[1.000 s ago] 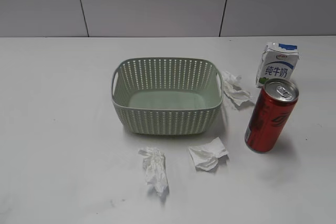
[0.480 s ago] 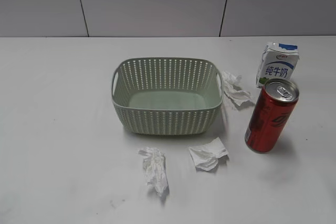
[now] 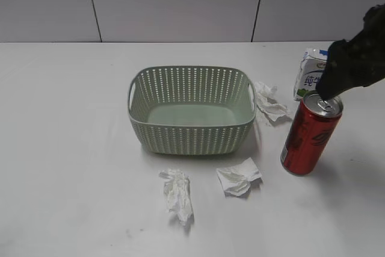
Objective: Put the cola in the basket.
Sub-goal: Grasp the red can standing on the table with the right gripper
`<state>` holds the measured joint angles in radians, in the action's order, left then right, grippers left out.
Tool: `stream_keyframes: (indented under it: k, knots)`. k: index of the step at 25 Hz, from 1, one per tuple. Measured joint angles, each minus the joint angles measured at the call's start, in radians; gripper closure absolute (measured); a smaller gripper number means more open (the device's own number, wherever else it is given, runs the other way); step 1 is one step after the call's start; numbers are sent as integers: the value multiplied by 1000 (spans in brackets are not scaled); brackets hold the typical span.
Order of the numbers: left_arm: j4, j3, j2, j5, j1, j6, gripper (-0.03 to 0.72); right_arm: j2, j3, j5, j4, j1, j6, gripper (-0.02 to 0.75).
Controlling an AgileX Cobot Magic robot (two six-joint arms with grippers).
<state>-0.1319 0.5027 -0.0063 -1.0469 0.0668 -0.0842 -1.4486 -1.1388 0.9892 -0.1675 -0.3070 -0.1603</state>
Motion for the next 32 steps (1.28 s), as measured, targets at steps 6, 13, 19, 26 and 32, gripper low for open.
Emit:
stream_keyframes:
  k: [6, 13, 19, 26, 32]
  knots:
    - [0, 0, 0, 0, 0, 0, 115, -118, -40, -1, 3, -20, 28, 145]
    - [0, 0, 0, 0, 0, 0, 115, -233, -40, -28, 3, -20, 33, 145]
    - [0, 0, 0, 0, 0, 0, 115, -292, -40, -36, 3, -20, 34, 151]
    - [0, 0, 0, 0, 0, 0, 115, -293, -41, -27, 6, -20, 45, 210]
    - [0, 0, 0, 0, 0, 0, 115, -296, -86, 70, 6, -20, 49, 210]
